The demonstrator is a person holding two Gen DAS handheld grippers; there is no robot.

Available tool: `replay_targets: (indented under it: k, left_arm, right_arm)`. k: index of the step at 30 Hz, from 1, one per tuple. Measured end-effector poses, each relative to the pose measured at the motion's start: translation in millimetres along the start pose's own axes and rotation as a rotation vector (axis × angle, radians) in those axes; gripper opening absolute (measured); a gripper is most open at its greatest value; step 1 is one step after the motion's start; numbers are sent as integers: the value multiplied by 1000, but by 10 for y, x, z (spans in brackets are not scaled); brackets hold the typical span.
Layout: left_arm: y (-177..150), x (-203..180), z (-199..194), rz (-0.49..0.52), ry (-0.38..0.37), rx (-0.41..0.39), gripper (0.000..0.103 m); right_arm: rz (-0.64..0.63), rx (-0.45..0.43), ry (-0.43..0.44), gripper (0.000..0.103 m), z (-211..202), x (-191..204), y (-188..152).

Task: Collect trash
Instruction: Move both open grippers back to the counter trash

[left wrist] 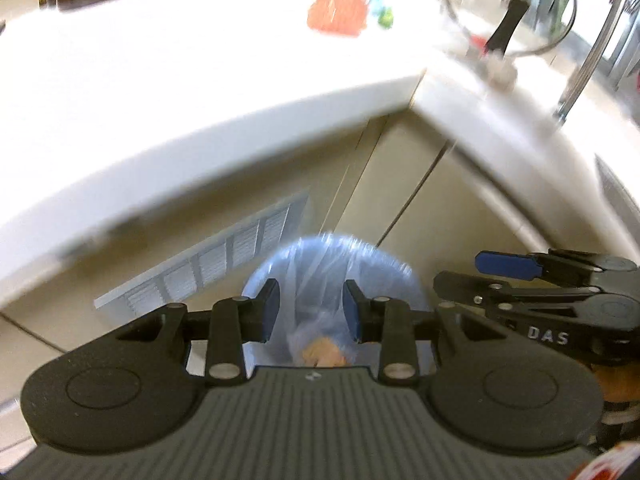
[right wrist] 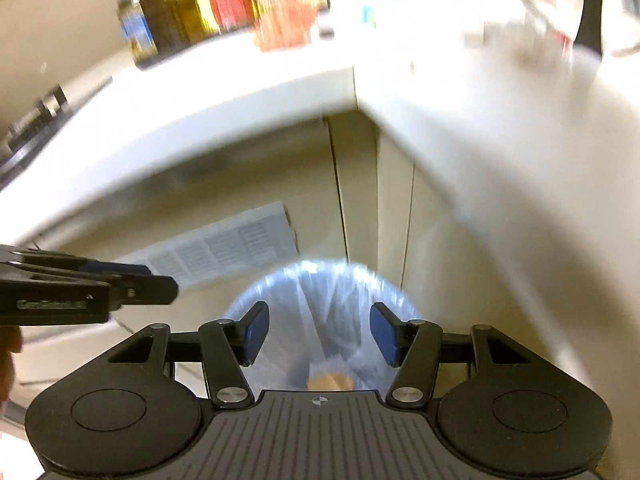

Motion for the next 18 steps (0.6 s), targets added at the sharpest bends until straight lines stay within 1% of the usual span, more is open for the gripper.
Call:
replay_targets:
  k: [5,9,12,16,18]
  left_arm:
    - [374,-127,-451,26,-5,-118,31]
    - [721,-179,-660,38,7,-200,35]
    - [935,-199,-767,37,16,-228,37]
    - [1234,-237,-729,41,36,-244,41]
    - [1376,-241,-671,40,46,-242,44]
  right_arm:
    - [-1,-135,-27,56,-577,22,371]
    - [19,-213,-69,56,-863,-112,667]
    - [56,-245,-113,56,-967,-341,868]
    - [115,-259,-160,57,-1039,-684,1073]
    - [140,-266,-182,66,-1051,-859,1150]
Point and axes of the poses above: each gripper's, at about its wrist camera, not at the fingertips, and z roughly the way its jaws point, x to its left, y to its top, the point moved 10 cm from there along z, roughly the way its jaws point, and after that the axes turned 15 degrees about x, right-handed, at the moved point
